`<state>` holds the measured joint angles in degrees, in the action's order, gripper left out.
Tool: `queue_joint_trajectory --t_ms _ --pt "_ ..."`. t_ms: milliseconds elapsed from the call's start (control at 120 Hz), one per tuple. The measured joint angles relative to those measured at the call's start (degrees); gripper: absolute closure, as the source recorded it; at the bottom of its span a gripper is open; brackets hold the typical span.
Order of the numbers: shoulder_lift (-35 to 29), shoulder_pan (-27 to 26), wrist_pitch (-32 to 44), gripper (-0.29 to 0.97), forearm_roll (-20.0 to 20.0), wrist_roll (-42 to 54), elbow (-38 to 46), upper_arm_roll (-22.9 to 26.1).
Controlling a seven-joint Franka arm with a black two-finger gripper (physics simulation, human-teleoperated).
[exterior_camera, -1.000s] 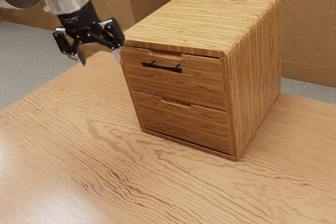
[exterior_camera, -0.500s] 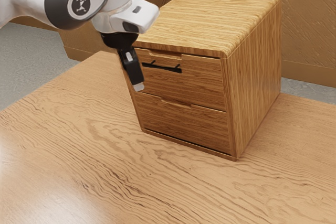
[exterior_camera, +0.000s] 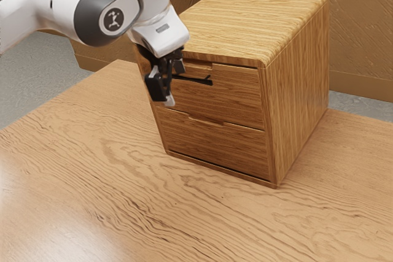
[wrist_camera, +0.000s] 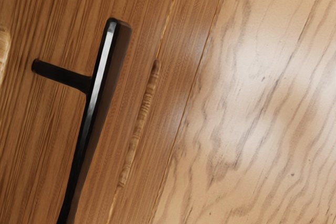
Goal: Pull the drawer handle with one arm to open the drawer
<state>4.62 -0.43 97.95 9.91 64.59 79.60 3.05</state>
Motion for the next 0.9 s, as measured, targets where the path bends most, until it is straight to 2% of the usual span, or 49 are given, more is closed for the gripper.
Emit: queue_joint_trajectory --t_ms 292,650,900 --pt "-1.68 0.63 1.68 0.02 0.50 9.17 1.50 -1.16" --pt "-1.99 0.28 6.64 0.02 1.26 15.77 5.45 -1.20" --pt "-1.86 0.79 7.63 -0.13 1.58 18.11 6.01 -0.85"
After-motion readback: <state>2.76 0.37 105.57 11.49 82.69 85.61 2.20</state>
